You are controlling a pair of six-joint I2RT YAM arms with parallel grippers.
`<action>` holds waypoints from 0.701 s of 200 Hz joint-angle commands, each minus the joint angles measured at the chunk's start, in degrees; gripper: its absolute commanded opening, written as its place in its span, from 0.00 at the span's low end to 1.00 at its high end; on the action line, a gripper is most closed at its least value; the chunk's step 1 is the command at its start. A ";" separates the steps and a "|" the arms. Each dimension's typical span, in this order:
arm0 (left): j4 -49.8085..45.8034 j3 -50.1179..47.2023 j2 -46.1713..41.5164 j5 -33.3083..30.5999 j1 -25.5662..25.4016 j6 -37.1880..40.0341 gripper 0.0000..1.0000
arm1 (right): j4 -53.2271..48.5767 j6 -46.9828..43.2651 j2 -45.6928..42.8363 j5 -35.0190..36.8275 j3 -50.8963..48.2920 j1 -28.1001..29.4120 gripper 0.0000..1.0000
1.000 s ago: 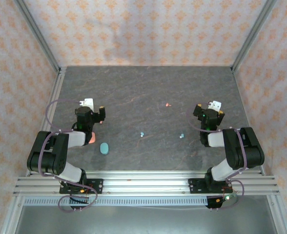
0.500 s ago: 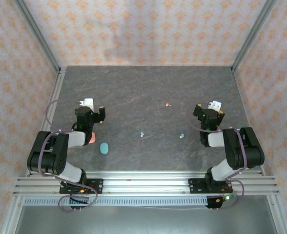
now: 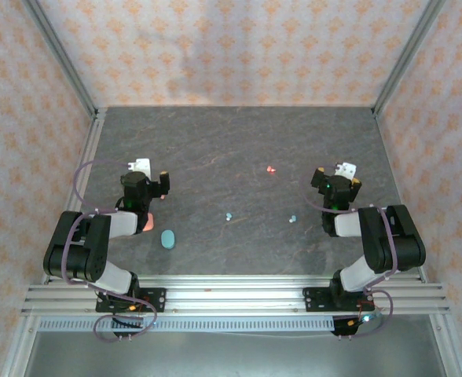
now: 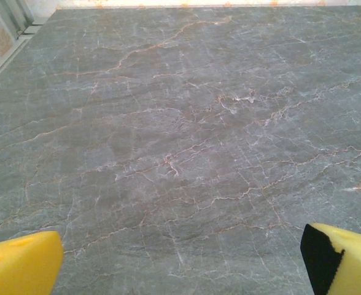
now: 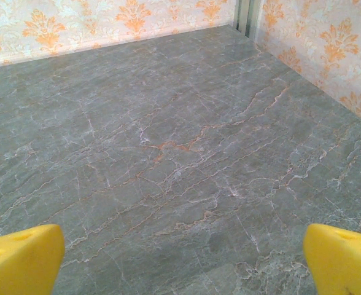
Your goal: Insert the wireless bluetooth earbuds into the charging case
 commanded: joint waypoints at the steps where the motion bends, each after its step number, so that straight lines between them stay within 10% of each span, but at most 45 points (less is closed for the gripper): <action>1: -6.21 3.64 -2.60 -0.03 0.55 0.17 1.00 | -0.08 -0.22 0.01 -0.77 0.52 -0.43 0.99; 59: -31.48 11.24 -16.08 -5.64 0.55 -3.22 1.00 | -6.63 -1.34 -6.83 -3.14 1.33 -0.42 0.99; 108: -72.82 25.45 -24.16 -6.04 0.62 -13.09 1.00 | -50.10 6.80 -15.14 -8.01 22.76 -0.43 0.99; 140: -91.86 28.61 -26.78 -0.87 0.55 -18.91 0.96 | -55.36 13.61 -17.72 -12.34 28.93 -0.43 0.99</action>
